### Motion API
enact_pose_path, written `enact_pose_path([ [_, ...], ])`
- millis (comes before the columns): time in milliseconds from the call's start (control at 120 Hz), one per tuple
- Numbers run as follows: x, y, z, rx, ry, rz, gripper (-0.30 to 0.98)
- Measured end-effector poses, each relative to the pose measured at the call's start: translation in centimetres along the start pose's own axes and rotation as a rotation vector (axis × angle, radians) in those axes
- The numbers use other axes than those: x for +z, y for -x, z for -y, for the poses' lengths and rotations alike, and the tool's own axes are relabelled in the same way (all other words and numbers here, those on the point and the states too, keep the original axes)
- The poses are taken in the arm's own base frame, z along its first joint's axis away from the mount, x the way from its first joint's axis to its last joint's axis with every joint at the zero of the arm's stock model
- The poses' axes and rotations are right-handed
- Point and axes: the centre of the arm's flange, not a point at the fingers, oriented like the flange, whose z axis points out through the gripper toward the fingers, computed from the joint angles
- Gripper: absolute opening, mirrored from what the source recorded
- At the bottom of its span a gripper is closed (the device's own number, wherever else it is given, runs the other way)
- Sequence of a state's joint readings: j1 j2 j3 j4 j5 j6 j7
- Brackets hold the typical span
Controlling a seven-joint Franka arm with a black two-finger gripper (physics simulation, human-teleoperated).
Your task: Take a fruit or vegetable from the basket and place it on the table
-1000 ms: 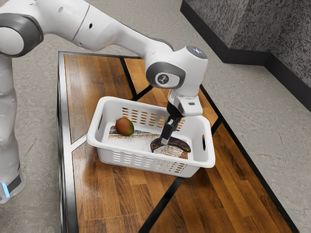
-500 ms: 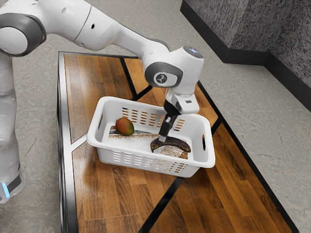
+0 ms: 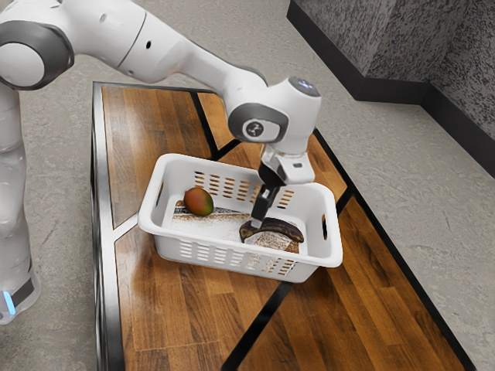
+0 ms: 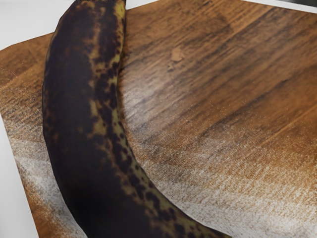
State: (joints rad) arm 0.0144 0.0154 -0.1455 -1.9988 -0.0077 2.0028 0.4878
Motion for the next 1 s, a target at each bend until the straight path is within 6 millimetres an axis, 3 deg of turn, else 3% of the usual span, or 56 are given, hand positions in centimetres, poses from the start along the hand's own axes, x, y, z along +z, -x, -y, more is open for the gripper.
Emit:
enact_pose_path([
  [542,1.3,-0.4,-1.1,0.018,-0.006,-0.011,0.67],
  [1000,2.8,-0.9,0.5,-0.006,-0.021,-0.051,0.64],
])
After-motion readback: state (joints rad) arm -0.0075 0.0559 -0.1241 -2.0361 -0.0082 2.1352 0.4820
